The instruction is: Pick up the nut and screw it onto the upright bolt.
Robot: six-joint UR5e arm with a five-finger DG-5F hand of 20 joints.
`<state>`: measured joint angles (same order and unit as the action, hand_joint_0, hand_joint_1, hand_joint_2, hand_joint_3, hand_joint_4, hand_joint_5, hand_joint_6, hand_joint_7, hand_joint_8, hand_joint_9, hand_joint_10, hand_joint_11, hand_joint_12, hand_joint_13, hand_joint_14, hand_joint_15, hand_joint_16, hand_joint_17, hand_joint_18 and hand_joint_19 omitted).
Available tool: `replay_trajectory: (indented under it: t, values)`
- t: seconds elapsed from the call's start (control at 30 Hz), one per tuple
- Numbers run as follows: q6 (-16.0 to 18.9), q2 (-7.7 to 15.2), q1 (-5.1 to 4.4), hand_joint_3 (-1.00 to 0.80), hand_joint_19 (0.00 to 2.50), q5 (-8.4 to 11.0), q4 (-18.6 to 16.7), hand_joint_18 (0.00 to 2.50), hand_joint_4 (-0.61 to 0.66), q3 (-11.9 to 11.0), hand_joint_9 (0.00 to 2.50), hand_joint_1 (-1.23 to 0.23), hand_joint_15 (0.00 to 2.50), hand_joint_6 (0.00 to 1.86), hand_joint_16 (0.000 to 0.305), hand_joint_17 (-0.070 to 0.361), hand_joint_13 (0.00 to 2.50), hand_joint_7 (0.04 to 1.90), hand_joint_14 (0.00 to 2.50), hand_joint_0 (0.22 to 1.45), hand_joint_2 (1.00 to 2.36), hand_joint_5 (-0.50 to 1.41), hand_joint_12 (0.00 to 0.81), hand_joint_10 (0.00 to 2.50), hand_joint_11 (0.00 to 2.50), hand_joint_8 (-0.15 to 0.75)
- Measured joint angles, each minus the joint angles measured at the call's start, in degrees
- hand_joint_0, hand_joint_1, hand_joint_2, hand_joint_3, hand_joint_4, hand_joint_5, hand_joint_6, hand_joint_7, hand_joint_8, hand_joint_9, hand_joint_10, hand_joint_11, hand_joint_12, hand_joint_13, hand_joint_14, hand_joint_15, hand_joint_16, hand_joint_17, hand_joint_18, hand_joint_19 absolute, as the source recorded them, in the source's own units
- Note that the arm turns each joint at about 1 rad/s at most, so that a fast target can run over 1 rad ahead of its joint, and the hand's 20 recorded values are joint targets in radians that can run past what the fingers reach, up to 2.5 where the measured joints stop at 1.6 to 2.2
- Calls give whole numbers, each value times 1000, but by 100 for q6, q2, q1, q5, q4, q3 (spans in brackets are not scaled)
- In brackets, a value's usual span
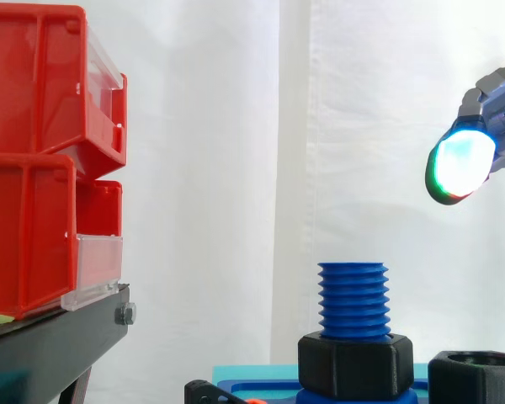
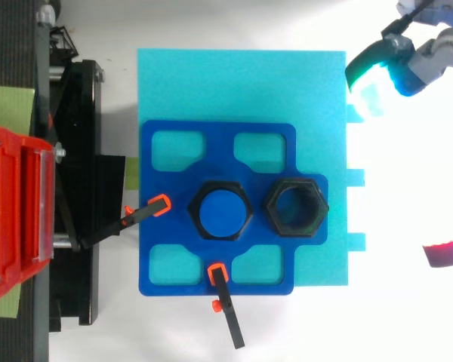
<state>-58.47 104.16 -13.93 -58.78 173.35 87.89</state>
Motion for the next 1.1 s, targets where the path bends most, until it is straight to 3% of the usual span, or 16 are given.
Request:
replay_trajectory:
  t: [0.53, 0.63, 0.73, 1.1]
  values:
    - [-68, 299, -198, -500, 0, 281, -162, 0, 240, 0, 0, -741, 0, 503, 57, 128, 0, 823, 0, 391, 1000, -267, 410, 8, 371, 348]
    - [-68, 366, -223, -500, 1, 334, -250, 0, 251, 0, 94, -735, 0, 502, 58, 130, 26, 826, 0, 390, 1000, -257, 413, 8, 370, 353]
    - [-68, 393, -240, -500, 0, 358, -304, 0, 251, 0, 270, -784, 0, 502, 58, 130, 188, 789, 0, 390, 1000, -238, 407, 7, 303, 350]
    - [-93, 459, -259, -500, 0, 419, -317, 0, 230, 1, 349, -774, 0, 502, 49, 110, 219, 780, 0, 416, 1000, -228, 372, 8, 301, 328]
